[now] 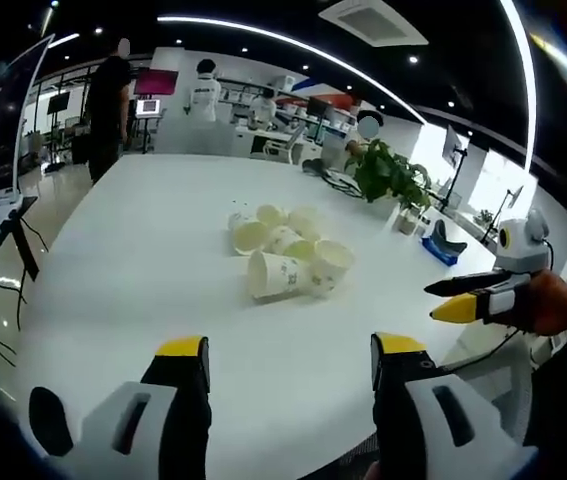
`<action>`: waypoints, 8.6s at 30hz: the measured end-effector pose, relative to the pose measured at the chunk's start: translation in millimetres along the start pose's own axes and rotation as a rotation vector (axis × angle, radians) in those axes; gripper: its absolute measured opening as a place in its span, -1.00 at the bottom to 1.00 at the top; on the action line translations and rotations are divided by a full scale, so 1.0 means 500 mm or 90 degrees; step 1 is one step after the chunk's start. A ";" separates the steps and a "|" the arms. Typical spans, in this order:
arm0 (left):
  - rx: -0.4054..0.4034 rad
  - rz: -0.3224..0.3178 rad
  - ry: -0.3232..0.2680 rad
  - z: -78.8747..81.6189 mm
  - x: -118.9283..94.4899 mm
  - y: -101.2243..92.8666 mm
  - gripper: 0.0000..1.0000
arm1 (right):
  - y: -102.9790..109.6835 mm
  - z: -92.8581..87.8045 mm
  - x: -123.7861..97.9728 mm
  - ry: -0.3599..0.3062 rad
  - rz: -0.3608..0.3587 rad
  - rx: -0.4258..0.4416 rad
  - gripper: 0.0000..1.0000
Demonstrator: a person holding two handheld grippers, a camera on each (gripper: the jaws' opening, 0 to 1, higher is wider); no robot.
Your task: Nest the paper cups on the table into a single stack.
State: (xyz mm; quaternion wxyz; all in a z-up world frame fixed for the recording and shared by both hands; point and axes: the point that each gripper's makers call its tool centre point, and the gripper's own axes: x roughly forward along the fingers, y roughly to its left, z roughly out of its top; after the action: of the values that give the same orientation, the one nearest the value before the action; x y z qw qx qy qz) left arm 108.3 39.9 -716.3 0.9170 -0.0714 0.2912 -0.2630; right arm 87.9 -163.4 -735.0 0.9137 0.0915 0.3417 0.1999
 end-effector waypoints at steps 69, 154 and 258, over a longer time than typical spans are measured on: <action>-0.047 0.036 -0.037 -0.010 -0.047 0.043 0.33 | -0.154 0.164 0.187 0.133 -0.043 0.146 0.31; -0.057 0.024 -0.025 -0.029 -0.048 0.056 0.30 | -0.160 0.059 0.241 0.341 -0.092 0.035 -1.00; 0.001 0.014 -0.025 0.004 -0.034 0.072 0.31 | 0.108 0.030 0.301 0.433 0.052 -0.109 -0.63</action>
State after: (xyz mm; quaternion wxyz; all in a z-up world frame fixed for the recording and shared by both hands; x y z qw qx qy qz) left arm 113.6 79.1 -716.5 0.9253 -0.0726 0.2739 -0.2521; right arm 184.7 -50.5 -795.9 0.7431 -0.0433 0.6046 0.2834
